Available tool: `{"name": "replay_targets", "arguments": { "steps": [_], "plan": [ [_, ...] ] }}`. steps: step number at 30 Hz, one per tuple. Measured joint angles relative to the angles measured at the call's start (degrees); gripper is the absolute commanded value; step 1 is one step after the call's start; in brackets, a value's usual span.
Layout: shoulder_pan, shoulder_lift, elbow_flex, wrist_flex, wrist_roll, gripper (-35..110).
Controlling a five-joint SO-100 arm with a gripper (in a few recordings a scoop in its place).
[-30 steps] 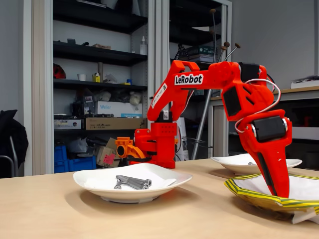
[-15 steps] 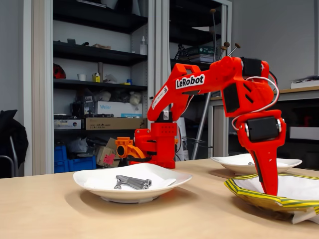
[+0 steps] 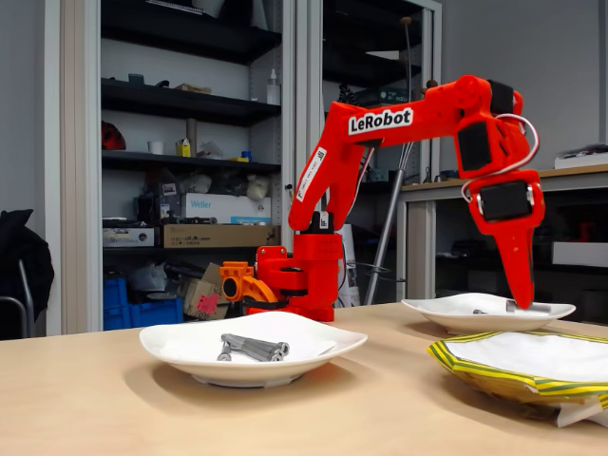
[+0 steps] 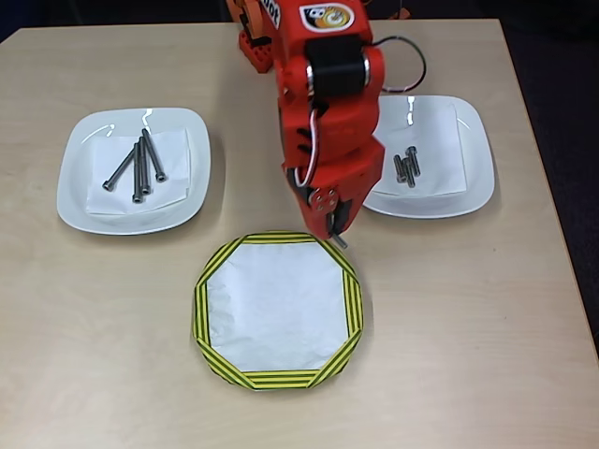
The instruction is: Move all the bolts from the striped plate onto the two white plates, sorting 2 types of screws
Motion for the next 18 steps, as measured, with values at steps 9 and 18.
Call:
{"name": "replay_targets", "arguments": {
  "steps": [9, 18],
  "plan": [
    [-15.5, 22.9, 28.1, -5.1, 24.8, 0],
    [-22.1, 36.1, 48.0, -13.5, 41.0, 14]
  ]
}}
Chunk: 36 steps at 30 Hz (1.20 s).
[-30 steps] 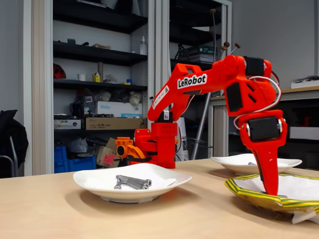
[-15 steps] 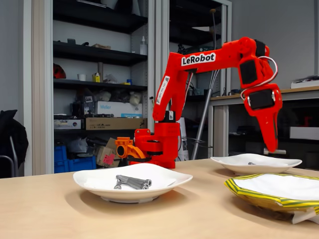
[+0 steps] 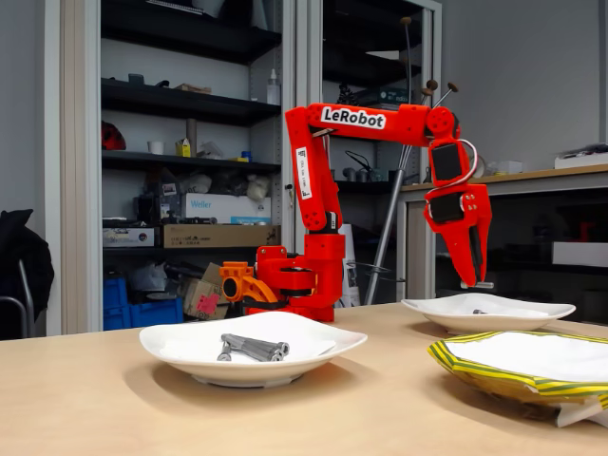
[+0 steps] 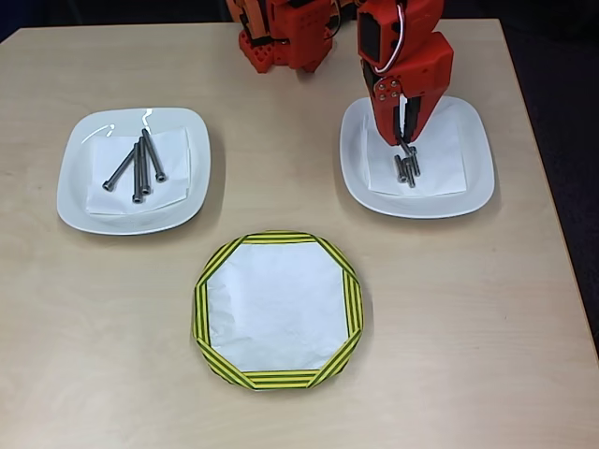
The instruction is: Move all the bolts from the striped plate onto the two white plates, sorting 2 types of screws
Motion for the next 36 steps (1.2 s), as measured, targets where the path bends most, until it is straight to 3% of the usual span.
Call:
{"name": "replay_targets", "arguments": {
  "steps": [11, 26, 36],
  "plan": [
    [-0.7, 7.3, 8.3, -10.7, 2.5, 10],
    [16.3, 29.2, 32.1, -30.1, -17.3, 0],
    [24.7, 42.1, 54.0, -45.7, -18.5, 0]
  ]
}}
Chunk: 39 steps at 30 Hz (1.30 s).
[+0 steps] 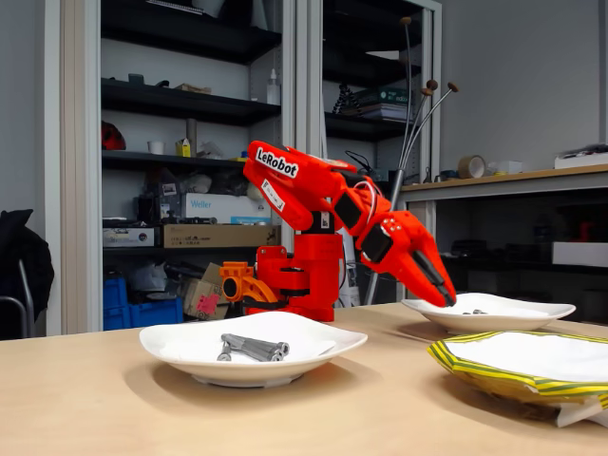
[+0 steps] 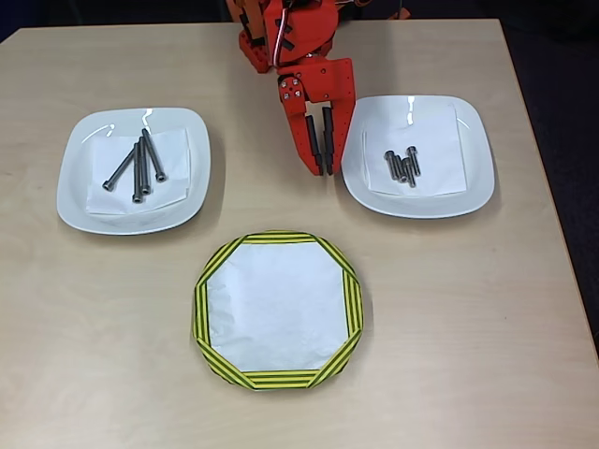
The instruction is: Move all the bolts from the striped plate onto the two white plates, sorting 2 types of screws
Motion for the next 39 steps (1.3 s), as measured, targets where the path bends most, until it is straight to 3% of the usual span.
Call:
{"name": "replay_targets", "arguments": {
  "steps": [5, 15, 23, 39],
  "plan": [
    [1.5, 8.6, 6.3, 1.0, 0.3, 0],
    [2.1, 23.5, 7.4, 29.8, -5.0, 0],
    [0.7, 32.4, 7.4, 47.2, -5.7, 0],
    [6.7, 39.3, 7.4, 53.0, -13.0, 0]
  ]
}}
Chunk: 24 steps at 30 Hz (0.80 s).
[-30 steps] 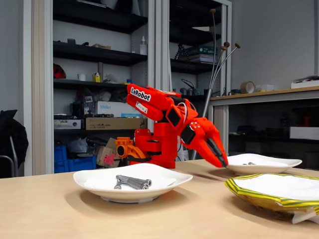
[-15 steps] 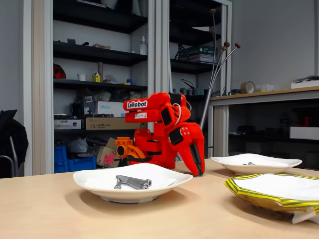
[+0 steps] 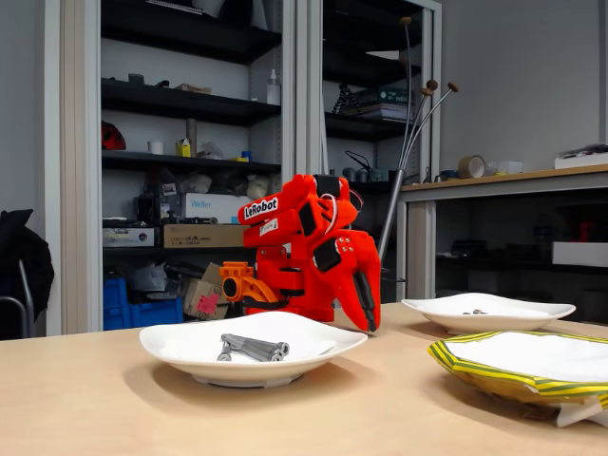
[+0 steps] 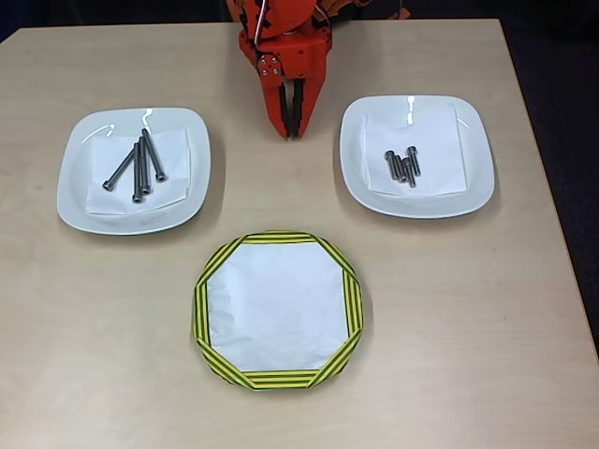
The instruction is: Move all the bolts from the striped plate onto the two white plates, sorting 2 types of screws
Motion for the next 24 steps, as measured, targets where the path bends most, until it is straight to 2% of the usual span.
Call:
{"name": "replay_targets", "arguments": {
  "steps": [24],
  "plan": [
    [0.6, 0.0, 0.0, 0.0, 0.0, 0]
  ]
}}
